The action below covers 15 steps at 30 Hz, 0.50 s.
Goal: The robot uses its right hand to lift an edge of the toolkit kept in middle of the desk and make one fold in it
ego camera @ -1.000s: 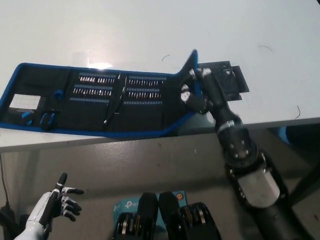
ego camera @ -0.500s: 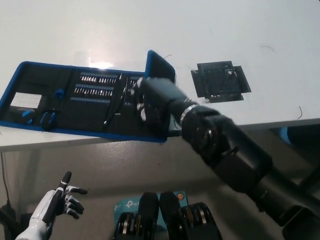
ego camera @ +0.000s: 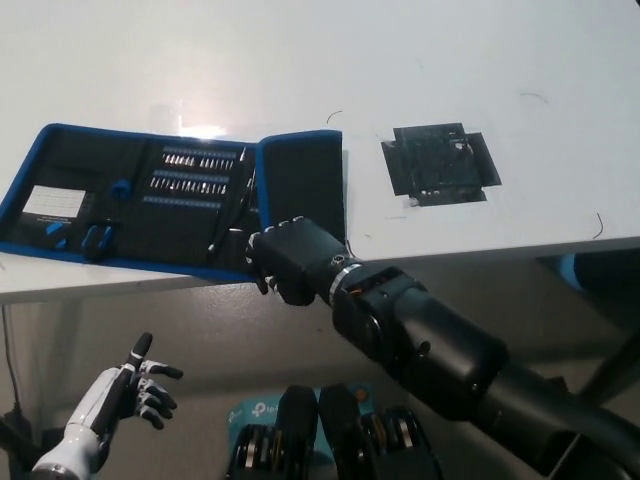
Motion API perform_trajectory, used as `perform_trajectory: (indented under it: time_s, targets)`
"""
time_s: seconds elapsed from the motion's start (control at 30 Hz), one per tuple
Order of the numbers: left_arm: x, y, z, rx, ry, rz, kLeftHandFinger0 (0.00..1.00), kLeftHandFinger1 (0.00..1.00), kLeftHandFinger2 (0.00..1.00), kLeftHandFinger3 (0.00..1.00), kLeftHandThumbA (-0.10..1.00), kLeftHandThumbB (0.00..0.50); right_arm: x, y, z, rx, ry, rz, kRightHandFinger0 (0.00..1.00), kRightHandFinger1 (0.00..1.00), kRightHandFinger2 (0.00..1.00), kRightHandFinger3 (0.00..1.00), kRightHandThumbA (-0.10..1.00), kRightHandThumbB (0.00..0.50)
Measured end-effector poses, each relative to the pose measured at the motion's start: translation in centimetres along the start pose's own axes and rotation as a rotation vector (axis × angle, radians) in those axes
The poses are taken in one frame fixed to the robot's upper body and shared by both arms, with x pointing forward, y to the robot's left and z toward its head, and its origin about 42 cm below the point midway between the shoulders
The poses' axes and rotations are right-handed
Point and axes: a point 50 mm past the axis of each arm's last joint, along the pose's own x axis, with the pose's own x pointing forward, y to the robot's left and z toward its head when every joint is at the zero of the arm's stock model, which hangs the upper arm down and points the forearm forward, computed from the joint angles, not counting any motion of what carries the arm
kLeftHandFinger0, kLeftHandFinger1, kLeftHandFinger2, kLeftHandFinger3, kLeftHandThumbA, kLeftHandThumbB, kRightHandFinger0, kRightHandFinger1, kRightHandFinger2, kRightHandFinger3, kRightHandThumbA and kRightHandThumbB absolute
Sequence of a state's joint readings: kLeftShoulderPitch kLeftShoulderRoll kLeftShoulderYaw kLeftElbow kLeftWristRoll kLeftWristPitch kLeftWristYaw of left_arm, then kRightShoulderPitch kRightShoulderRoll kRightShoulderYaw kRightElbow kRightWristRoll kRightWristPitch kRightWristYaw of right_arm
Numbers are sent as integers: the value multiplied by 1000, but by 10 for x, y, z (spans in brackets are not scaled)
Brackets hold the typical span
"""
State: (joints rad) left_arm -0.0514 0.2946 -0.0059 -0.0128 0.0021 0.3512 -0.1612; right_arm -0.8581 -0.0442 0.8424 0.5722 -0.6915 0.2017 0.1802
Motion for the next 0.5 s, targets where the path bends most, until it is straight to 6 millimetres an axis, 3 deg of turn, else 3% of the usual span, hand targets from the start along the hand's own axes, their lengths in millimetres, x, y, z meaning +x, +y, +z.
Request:
perform_trajectory:
  time_s: [0.13,0.17,0.2,0.23,0.27,0.3,0.33,0.37,0.4,0.5]
  targets:
    - [0,-1,0,3,3,-10,385,376,345,519,1000,212,5,3,-1,20,9,-14,43,361,610,393,-100,182]
    - [0,-1,0,4,3,-11,381,370,336,509,1000,219,6,3,-1,25,9,-18,111,418,671,839,3,135]
    - [0,-1,0,4,5,-11,375,361,326,502,1000,220,7,4,-1,34,8,-23,245,554,812,1000,82,124]
    - [0,-1,-1,4,7,-12,365,348,319,505,1000,227,8,4,-1,41,9,-27,532,906,1000,1000,216,124]
    - [0,-1,-1,5,9,-13,358,342,316,506,1000,226,9,4,0,43,9,-30,921,1000,1000,1000,217,122]
    - [0,-1,-1,5,11,-14,363,350,329,525,1000,224,9,4,0,41,8,-32,1000,1000,1000,1000,296,167]
    - [0,-1,-1,6,13,-15,370,351,325,527,1000,240,9,4,1,38,7,-35,1000,1000,1000,1000,334,244]
    - [0,-1,-1,7,14,-15,373,351,325,528,1000,241,8,3,2,35,4,-39,1000,1000,1000,1000,334,255]
    - [-1,-1,-2,7,15,-16,381,351,328,532,1000,257,8,2,3,35,1,-44,1000,1000,1000,1000,389,318]
    - [-1,-2,-3,9,18,-17,379,341,316,515,1000,256,7,-1,7,46,9,-53,1000,1000,1000,1000,505,441]
